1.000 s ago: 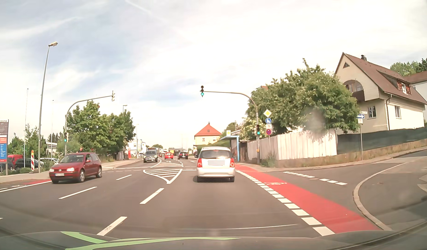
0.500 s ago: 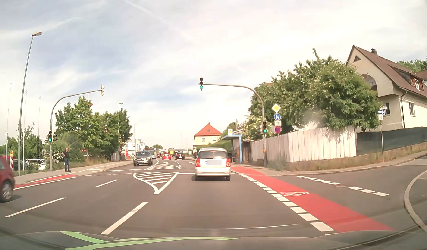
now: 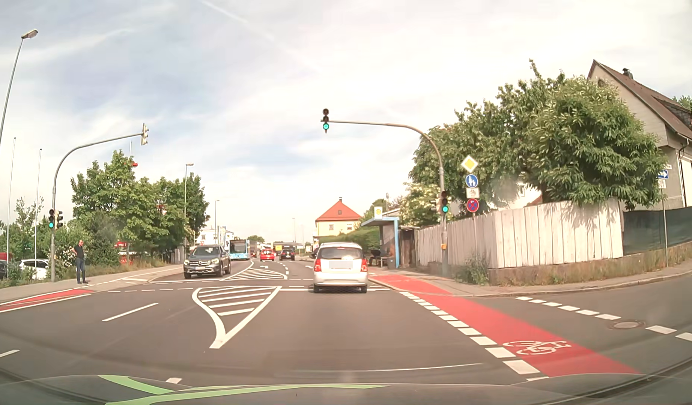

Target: Follow the waypoints while adhering to traffic rules and regulations

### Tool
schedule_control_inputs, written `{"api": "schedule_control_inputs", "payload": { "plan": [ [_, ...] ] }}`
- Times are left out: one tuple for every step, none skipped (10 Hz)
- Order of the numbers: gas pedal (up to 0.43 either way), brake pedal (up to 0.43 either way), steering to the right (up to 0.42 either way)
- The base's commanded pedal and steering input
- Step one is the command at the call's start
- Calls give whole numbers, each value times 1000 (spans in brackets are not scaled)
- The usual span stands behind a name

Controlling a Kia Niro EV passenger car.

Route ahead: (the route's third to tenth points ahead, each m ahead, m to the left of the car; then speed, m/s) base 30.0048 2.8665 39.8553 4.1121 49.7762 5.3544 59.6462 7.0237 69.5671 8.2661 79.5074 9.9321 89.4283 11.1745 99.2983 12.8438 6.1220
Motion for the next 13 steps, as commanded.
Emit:
{"api": "schedule_control_inputs", "payload": {
  "plan": [
    [209,0,-11],
    [209,0,-14],
    [209,0,-16],
    [209,0,-17],
    [209,0,-18],
    [209,0,-18],
    [209,0,-19],
    [220,0,-22],
    [220,0,-25],
    [220,0,-27],
    [220,0,-27],
    [220,0,-28],
    [220,0,-28]
  ]
}}
